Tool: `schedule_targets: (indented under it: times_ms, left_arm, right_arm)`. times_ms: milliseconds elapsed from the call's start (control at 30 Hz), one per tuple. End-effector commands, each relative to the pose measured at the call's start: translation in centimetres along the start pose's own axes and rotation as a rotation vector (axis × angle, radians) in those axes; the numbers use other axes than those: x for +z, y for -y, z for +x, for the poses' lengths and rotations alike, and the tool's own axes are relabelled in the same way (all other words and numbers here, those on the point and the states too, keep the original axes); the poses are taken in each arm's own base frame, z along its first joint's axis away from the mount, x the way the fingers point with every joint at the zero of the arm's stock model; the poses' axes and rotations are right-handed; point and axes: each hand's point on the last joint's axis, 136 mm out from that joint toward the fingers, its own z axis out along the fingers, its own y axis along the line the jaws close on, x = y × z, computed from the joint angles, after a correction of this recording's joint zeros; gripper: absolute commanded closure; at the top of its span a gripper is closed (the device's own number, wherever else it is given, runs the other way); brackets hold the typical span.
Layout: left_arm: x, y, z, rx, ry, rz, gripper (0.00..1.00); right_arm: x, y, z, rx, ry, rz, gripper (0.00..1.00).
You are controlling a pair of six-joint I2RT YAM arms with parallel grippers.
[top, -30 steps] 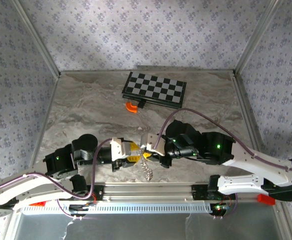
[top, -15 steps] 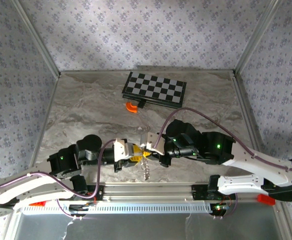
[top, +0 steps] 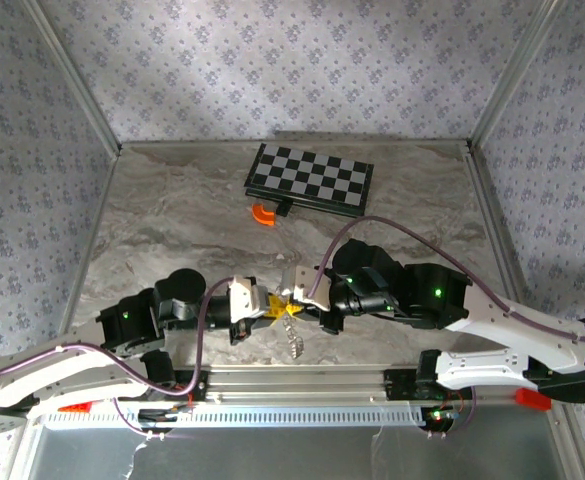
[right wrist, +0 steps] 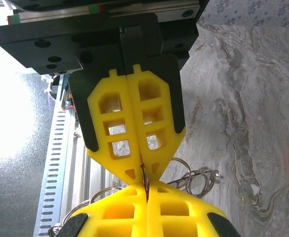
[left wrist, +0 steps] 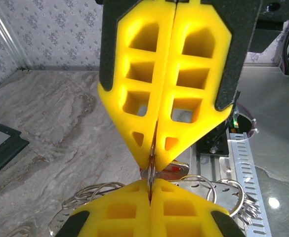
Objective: Put the keys on the keyring
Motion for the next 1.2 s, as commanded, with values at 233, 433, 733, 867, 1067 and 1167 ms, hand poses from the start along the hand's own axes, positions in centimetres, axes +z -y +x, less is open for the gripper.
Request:
schedule_targets:
  times_ms: [233, 433, 733, 867, 1067, 1167]
  left_arm:
    - [-1.6, 0.6, -3.2, 0.02, 0.154, 0.019, 1.0]
    - [-1.6, 1.0, -3.3, 0.016, 0.156, 0.044, 1.0]
    - [-1.6, 1.2, -3.6, 0.011, 0.176, 0.057, 1.0]
    - [-1.5, 1.2, -3.6, 0.013, 0.174, 0.058, 1.0]
    - [-1.5, 1.2, -3.5, 0.011, 0.174, 0.059, 1.0]
    - [-1.6, 1.3, -3.6, 0.011, 0.177, 0.062, 1.0]
  right_arm:
    - [-1.2, -0.3, -1.9, -0.003, 0.101, -0.009, 0.85]
    - [-1.7, -0.2, -2.3, 0.01, 0.131, 0.001, 0.82]
    - [-1.5, -0.9, -1.9, 0.025, 0.117, -0.04, 0.84]
    - [-1.5, -1.2, -1.7, 0.029, 0.113, -0.056, 0.84]
    - [-1.4, -1.4, -1.1, 0.04, 0.097, -0.067, 0.87]
    - [-1.4, -1.7, -0.4, 0.054, 0.081, -0.074, 0.91]
